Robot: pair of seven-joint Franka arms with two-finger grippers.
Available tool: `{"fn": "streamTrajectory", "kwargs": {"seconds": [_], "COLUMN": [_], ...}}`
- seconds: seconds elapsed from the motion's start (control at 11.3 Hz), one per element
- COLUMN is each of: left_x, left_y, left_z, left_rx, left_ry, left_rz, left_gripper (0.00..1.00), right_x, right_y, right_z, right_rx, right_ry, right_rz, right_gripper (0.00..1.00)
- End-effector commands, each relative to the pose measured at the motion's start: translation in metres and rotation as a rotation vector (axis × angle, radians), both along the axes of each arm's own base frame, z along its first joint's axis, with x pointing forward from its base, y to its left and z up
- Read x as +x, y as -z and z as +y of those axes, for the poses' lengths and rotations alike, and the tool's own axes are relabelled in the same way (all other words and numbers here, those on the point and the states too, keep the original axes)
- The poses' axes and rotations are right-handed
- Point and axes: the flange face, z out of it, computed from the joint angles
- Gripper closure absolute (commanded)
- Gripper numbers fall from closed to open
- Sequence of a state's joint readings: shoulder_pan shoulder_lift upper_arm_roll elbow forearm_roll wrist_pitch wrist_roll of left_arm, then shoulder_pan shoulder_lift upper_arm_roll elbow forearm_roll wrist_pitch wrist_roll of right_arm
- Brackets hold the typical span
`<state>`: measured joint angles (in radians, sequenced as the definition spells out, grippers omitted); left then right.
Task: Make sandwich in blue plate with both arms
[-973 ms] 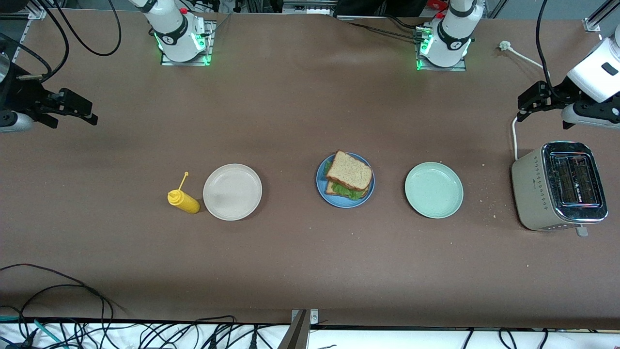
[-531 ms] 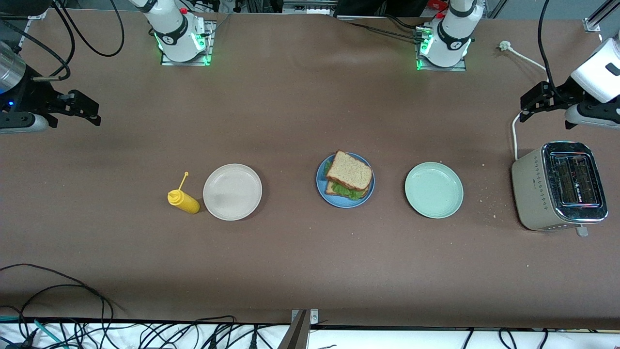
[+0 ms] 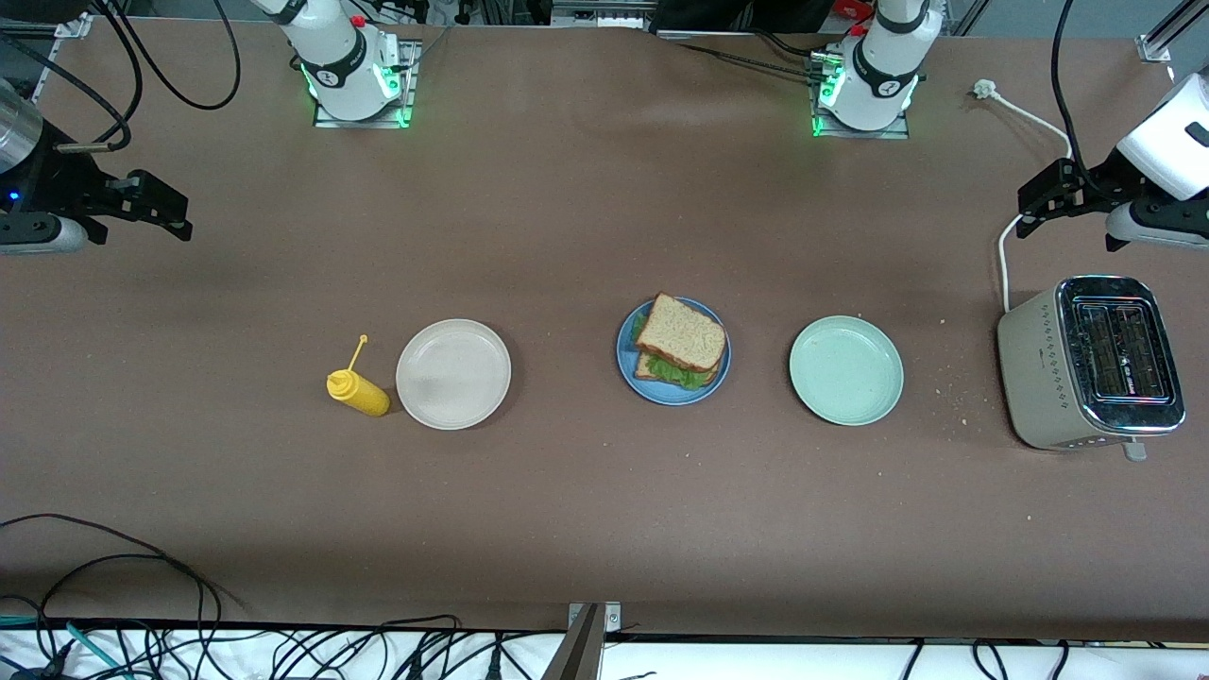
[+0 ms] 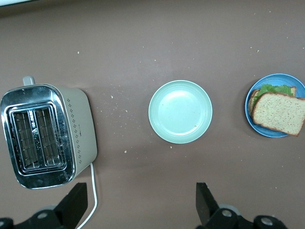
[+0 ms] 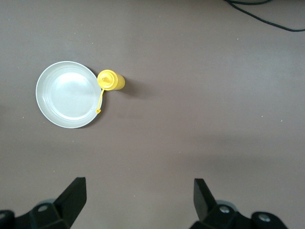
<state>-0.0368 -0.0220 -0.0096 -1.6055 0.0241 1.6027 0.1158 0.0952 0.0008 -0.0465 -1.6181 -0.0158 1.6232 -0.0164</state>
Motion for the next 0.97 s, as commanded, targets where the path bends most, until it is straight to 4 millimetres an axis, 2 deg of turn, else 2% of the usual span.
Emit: {"fn": "streamTrajectory", "kwargs": {"seconds": [0.0,0.88], "left_x": [-0.009,-0.0103], "left_y": [-0.0046,-0.0063], "left_z": [-0.0002,-0.0002], "left_rx": [0.027,0.029], "left_ry": [-0.001,-0.002], "left_rz": [-0.007,-0.01], "left_gripper": [0.0,0.0], "right_x": [-0.0046,-0.0026], "right_y": [-0.0133,-0.0156], "right_z": [-0.0014,-0.0039], "right_rx": [-0.018,-0.02], "right_ry": [0.004,0.011], "right_rz": [-0.011,-0.015], "right_gripper": [0.0,0.0]}}
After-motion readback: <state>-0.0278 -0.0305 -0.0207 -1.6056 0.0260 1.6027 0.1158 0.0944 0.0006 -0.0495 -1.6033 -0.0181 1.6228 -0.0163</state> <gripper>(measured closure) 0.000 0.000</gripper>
